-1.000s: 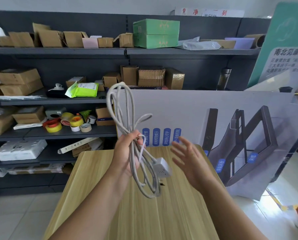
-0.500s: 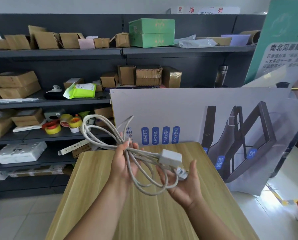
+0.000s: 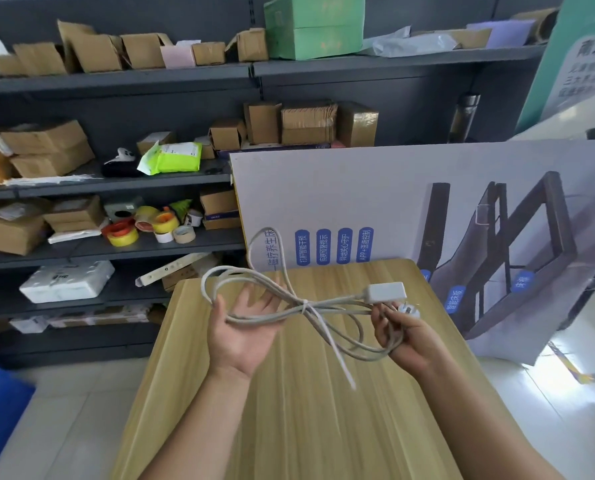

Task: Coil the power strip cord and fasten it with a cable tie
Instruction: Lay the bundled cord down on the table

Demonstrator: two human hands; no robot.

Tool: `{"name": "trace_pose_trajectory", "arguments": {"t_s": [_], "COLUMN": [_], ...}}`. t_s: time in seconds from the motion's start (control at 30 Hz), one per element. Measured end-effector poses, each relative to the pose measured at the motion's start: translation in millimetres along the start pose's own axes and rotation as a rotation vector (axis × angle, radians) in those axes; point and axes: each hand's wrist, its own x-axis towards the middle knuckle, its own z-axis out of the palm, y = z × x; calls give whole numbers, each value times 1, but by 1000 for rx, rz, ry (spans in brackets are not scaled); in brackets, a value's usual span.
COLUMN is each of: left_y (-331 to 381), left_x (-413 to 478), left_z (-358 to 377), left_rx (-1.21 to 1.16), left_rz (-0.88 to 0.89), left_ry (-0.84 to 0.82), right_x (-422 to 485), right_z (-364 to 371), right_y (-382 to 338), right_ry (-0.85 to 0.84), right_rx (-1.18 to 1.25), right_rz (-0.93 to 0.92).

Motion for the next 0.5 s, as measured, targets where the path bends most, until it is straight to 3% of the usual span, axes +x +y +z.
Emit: {"name": "trace_pose_trajectory", "arguments": {"t_s": [0.23,0.5], "left_y": [3,-31], "left_x": [-22,-56], "left_z": [-59,-153], "left_rx": [43,-55], "left_rz": [-44,-30], "left_ry": [-35,251], "right_x": [-2,24], "right_z": [-17,-74], "right_y": [5,54], "right_ry": [64,205], "right_rx": [-111,-364], "right_rz": [101,210]}}
